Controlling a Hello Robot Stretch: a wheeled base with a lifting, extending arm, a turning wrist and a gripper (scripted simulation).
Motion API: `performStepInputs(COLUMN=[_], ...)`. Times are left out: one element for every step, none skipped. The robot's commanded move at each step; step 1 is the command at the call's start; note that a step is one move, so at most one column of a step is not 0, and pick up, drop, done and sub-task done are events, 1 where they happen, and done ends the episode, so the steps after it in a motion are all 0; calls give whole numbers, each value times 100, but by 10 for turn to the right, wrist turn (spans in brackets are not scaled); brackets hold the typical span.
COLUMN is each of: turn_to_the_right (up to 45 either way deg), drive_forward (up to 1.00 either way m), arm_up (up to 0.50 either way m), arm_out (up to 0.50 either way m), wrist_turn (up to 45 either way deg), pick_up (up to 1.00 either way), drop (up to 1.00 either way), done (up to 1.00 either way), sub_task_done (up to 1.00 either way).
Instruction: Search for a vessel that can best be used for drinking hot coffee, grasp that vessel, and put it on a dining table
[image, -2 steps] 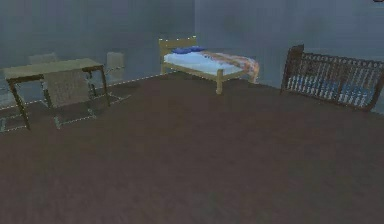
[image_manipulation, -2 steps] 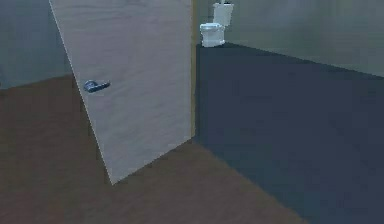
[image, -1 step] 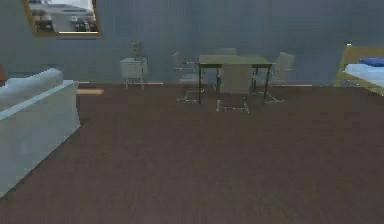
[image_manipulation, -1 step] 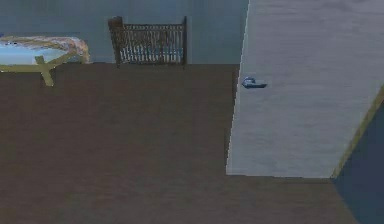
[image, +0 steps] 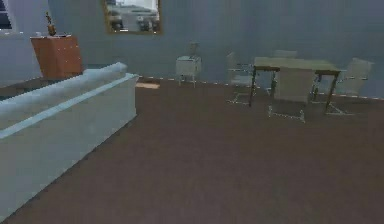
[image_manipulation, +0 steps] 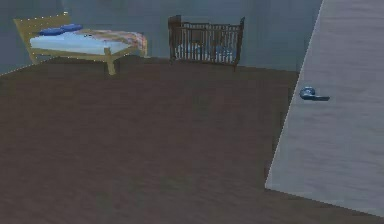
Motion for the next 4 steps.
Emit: performStepInputs(turn_to_the_right=[0,0,0,-180], drive_forward=[100,100,80,0], arm_up=[0,0,0,0], arm_out=[0,0,0,0], wrist_turn=[0,0,0,0], pick_up=[0,0,0,0], drop=[0,0,0,0], done=[0,0,0,0], sub_task_done=[0,0,0,0])
